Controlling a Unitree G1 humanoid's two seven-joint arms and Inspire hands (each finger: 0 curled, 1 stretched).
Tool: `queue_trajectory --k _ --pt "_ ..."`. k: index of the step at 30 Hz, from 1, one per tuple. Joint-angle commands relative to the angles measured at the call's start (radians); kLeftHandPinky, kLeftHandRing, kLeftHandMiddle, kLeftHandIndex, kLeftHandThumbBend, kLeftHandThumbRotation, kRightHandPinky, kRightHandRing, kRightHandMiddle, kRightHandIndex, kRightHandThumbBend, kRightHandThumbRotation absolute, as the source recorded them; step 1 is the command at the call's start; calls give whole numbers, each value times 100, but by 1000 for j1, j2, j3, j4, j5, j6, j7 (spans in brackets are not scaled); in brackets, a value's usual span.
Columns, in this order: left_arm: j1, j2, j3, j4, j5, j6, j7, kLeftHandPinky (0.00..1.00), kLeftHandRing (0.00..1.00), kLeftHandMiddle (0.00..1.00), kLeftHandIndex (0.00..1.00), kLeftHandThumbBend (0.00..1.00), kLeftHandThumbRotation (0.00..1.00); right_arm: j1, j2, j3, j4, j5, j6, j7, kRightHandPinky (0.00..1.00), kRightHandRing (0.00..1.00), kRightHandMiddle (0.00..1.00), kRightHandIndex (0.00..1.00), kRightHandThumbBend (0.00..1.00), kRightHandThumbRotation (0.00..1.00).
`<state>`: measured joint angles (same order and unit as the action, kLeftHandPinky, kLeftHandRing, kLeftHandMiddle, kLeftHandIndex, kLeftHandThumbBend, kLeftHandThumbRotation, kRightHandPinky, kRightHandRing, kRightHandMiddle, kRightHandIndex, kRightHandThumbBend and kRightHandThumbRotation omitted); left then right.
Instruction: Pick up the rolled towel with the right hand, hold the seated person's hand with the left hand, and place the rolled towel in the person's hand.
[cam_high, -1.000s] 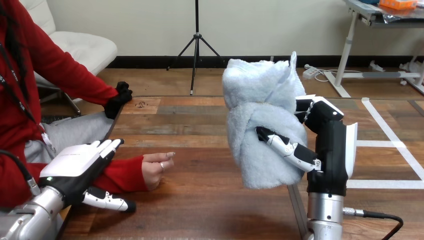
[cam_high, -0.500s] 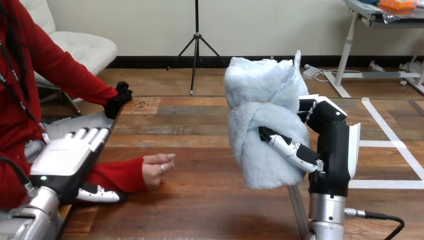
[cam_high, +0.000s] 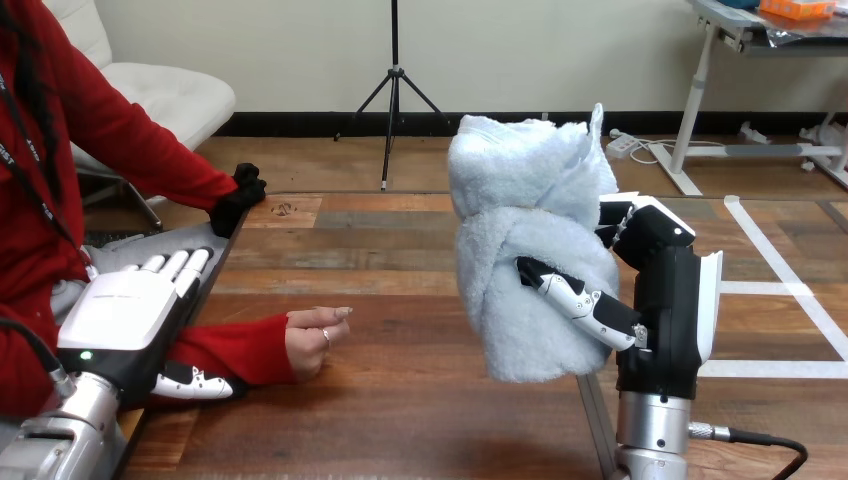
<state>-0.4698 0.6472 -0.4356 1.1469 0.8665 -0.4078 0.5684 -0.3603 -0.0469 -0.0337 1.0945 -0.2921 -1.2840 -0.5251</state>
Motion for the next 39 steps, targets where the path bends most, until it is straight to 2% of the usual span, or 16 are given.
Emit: queue_trajectory --k 1,9,15,26,39 --pt "-56 -21 -22 19 -5 5 16 87 91 92 95 100 48 -38 5 -15 -74 8 -36 10 29 35 44 45 76 0" --pt "-60 -26 -29 30 -4 8 34 83 87 87 91 100 44 -31 10 -24 -87 21 -40 34 28 35 44 45 76 0" --pt "-65 -26 -33 34 -12 3 26 79 83 83 87 100 42 -26 11 -29 -101 25 -40 50 27 34 44 45 76 0" --pt "-76 -25 -39 48 -13 -20 26 68 71 77 82 100 40 -16 19 -34 -128 53 -38 87 27 33 43 45 75 0" --pt "-86 -28 -37 57 -31 -38 -34 61 66 73 79 100 39 -6 28 -40 -158 66 -35 108 26 32 43 44 75 0"
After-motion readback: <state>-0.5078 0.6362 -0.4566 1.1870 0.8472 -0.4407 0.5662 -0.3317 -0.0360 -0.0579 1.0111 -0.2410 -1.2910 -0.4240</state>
